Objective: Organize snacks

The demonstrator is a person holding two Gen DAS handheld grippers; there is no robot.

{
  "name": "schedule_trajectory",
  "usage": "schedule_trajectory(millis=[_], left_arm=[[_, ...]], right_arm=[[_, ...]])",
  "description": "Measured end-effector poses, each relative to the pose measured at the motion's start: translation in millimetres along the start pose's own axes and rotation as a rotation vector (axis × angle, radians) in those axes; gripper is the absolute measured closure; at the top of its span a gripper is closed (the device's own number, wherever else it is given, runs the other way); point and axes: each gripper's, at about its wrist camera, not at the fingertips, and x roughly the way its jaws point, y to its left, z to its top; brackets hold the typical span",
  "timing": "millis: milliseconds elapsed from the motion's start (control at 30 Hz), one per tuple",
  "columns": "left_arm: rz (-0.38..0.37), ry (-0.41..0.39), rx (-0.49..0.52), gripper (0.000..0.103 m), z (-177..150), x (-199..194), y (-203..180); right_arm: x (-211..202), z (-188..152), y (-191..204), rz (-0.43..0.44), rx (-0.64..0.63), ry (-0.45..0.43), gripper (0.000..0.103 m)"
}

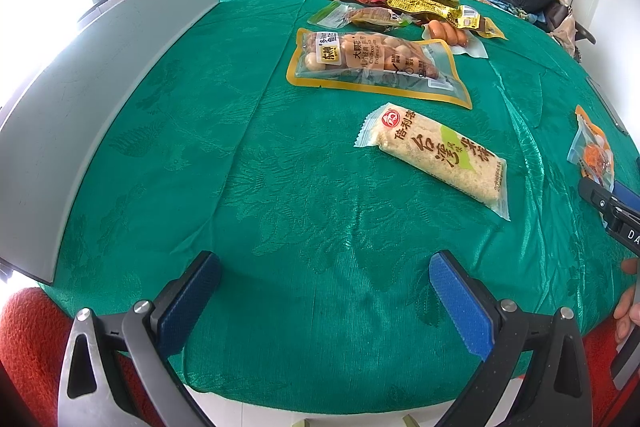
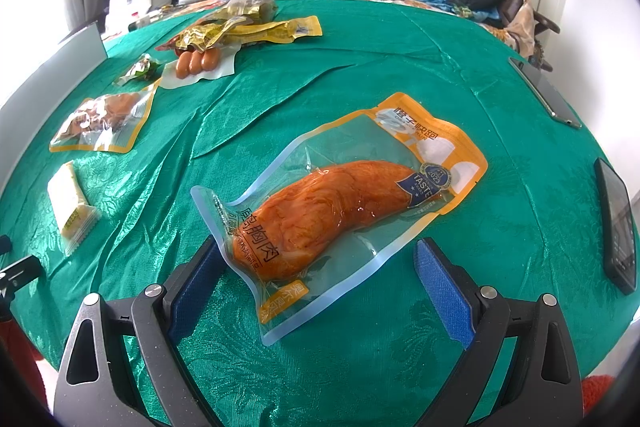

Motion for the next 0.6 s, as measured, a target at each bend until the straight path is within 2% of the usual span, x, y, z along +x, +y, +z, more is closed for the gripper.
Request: schedule_trajectory(millis=[67,200,400,500,533,600], left_arm=[[-0.003,0.016,0.002,0.000,2,1,0],[-0.024,0.124,0.009,0.000,13,4,1],[-0.205,0.131,-0.047,0.000,40,-1,-11],[-0.325,0.184,-0.038,0.000,60,13,-35],[-0.350,0.211,-0.038,0.000,67,22,-43],[-0.342,0.226,-0.043,0.000,76,33,-53]], right_arm=[[0,0,0,0.000,0.000,0.000,0.006],[0,0,0,0.000,0.000,-0.001,0.006],[0,0,0,0.000,0.001,-0.003,0.006],[0,3,-1,0.000,0.002,-0.006,0.006],[0,2,-1,0.000,0.002,-0.006,0.006],[0,4,-1,0.000,0.002,-0.007,0.006]])
